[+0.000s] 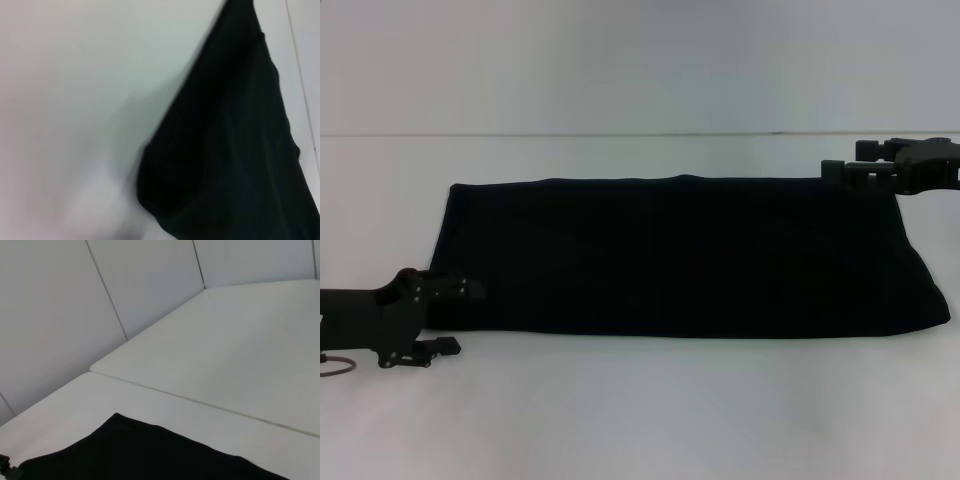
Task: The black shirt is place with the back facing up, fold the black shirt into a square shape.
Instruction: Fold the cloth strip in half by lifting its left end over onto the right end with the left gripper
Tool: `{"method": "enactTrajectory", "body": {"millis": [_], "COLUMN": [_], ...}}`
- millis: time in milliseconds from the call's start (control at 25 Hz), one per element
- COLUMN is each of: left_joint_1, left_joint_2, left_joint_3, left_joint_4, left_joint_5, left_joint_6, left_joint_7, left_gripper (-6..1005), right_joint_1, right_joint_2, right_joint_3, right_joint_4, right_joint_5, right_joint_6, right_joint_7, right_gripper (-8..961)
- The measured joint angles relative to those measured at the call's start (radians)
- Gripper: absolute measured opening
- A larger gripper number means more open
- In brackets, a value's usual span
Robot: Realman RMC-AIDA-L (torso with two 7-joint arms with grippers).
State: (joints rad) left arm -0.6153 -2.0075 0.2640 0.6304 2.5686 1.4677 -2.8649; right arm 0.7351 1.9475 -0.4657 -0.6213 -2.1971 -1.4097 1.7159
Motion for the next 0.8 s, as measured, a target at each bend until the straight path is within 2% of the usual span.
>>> {"method": "enactTrajectory", "body": {"millis": [320,800], "left_joint_1": [0.008,0.003], "left_joint_2": [-0.007,-0.004], "left_joint_3": [0.001,-0.005], "left_joint_4": [-0.013,-0.014], "left_joint_5": [-0.005,-0.011], "left_joint_6": [-0.052,-0.081], "left_joint_7": [0.004,0.007], "left_gripper": [848,847], "right_joint_1": [-0.003,-0.013], "right_joint_2": [0.0,-0.004], "right_joint_3": [0.006,0.007], "right_joint_4": [0.0,0.0], "right_joint_5": [0.001,0.028], "right_joint_6": [0.0,0.0], "right_joint_7": [-0.001,-0.005], "right_gripper": [916,918]}}
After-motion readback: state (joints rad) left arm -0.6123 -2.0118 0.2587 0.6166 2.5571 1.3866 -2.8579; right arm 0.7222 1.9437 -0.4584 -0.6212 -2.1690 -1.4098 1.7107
